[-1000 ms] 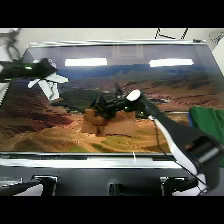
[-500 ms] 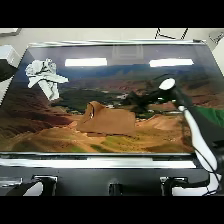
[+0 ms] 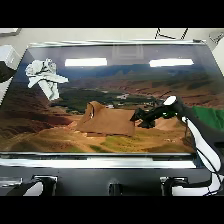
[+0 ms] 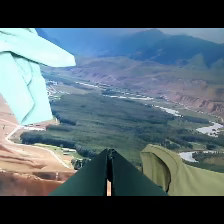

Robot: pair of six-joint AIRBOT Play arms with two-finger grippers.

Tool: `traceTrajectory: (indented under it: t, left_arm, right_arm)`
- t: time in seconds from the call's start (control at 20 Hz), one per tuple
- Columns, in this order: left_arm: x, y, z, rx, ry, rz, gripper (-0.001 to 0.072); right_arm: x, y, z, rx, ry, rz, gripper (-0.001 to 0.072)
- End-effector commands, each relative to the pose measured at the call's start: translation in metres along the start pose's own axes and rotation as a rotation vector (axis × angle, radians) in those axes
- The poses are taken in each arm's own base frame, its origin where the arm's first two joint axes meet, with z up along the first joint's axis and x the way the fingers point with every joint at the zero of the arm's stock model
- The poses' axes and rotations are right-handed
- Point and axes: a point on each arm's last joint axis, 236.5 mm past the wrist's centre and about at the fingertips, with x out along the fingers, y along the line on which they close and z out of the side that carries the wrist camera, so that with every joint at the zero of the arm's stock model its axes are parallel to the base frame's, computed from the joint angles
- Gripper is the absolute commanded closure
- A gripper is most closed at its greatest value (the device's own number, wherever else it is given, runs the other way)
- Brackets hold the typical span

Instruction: Fold the clothes and pants, and hang the long-sleeved shirts on hangers.

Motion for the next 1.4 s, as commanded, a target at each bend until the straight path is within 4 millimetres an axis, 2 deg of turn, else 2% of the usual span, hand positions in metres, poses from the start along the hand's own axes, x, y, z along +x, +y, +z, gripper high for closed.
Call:
traceTrajectory:
  t: [0.0, 0.05, 0.1, 0.15, 0.25, 0.35, 0.45, 0.6, 0.7, 0.75, 0.85, 1.0, 1.1, 1.2, 1.35]
  left_arm:
    - [0.0, -0.003, 0.0, -0.015, 0.001, -0.013, 0.0686]
    - [0.0, -0.003, 0.0, -0.015, 0.001, -0.013, 0.0685]
    - [0.0, -0.003, 0.0, -0.015, 0.002, -0.013, 0.0685]
    - [0.0, -0.003, 0.0, -0.015, 0.001, -0.013, 0.0686]
    - [0.0, -0.003, 0.0, -0.015, 0.0, -0.013, 0.0686]
    - [0.0, -0.003, 0.001, -0.015, -0.002, -0.013, 0.0686]
    - [0.001, -0.003, 0.001, -0.014, -0.004, -0.012, 0.0686]
    - [0.002, -0.002, 0.004, -0.016, -0.02, -0.011, 0.0686]
    - [0.005, 0.0, 0.004, -0.02, -0.022, -0.009, 0.0685]
    - [0.006, 0.0, 0.002, -0.023, -0.018, -0.009, 0.0685]
    - [0.009, 0.002, -0.002, -0.027, -0.006, -0.008, 0.0685]
    - [0.013, 0.004, -0.008, -0.033, 0.012, -0.006, 0.0685]
    - [0.014, 0.004, -0.008, -0.034, 0.013, -0.006, 0.0685]
    - [0.014, 0.004, -0.008, -0.034, 0.013, -0.006, 0.0685]
    - [0.014, 0.004, -0.008, -0.034, 0.013, -0.006, 0.0685]
  right_arm:
    - [0.02, 0.023, -0.002, -0.005, 0.016, 0.13, 0.0258]
    - [0.016, 0.039, -0.004, -0.041, 0.021, 0.198, 0.0363]
    - [0.009, 0.053, -0.007, -0.087, 0.035, 0.245, 0.0606]
    - [-0.004, 0.063, -0.006, -0.118, 0.045, 0.268, 0.0674]
    - [-0.045, 0.085, 0.004, -0.218, 0.023, 0.295, 0.0674]
    - [-0.107, 0.107, 0.025, -0.284, -0.075, 0.294, 0.0674]
    - [-0.186, 0.121, 0.048, -0.284, -0.235, 0.268, 0.0674]
    - [-0.3, 0.126, 0.062, -0.27, -0.471, 0.239, 0.0674]
    - [-0.362, 0.101, 0.067, -0.206, -0.605, 0.167, 0.0674]
    - [-0.388, 0.081, 0.069, -0.157, -0.666, 0.126, 0.0674]
    - [-0.427, 0.035, 0.073, -0.044, -0.758, 0.068, 0.0674]
    - [-0.463, -0.048, 0.075, 0.158, -0.834, -0.027, 0.0674]
    - [-0.477, -0.092, 0.07, 0.264, -0.855, -0.059, 0.0674]
    - [-0.494, -0.123, 0.063, 0.353, -0.9, -0.078, 0.0674]
    - [-0.515, -0.151, 0.053, 0.449, -0.96, -0.072, 0.0674]
